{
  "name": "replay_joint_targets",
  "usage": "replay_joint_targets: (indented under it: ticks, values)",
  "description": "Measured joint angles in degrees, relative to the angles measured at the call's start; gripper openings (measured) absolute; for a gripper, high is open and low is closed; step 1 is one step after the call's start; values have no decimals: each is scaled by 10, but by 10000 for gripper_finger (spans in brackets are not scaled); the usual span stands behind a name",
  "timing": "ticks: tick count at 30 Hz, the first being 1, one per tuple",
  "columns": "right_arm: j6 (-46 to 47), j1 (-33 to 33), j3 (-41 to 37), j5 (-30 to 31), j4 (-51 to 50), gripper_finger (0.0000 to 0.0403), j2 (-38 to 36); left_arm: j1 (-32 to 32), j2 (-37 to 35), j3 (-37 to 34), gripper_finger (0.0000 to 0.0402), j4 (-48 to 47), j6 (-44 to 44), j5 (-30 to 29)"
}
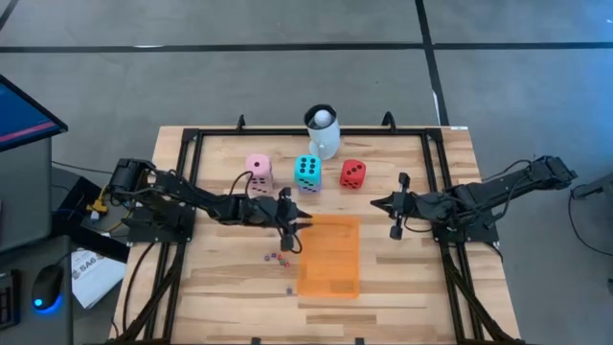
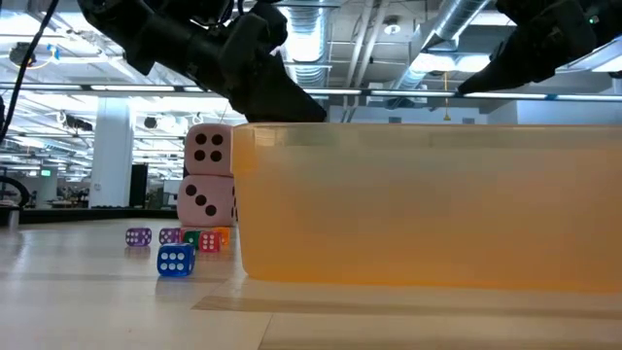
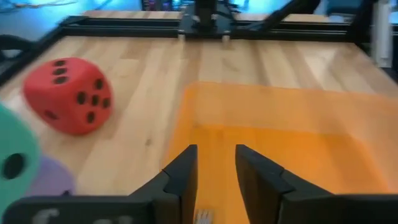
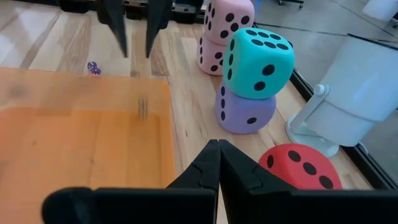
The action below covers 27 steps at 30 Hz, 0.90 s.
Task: Pick & Place Dice
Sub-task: Put the left small purple dice into the orange bin
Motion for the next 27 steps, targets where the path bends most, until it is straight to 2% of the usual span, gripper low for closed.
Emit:
replay_joint_targets:
  ticks: [3, 10, 18, 27]
  values:
    - [0, 0, 0, 0, 0, 0, 0, -1, 11, 0, 124, 5, 0, 25]
    - [4, 0, 0, 0, 2, 0, 0, 4, 17, -1, 142, 6, 0, 23]
    - [5, 0, 0, 0, 2, 0, 0, 4, -30, -1, 106, -7, 15, 20]
    - [5, 0, 0, -1, 2, 0, 0, -5, -127, -25, 70, -86, 15, 21]
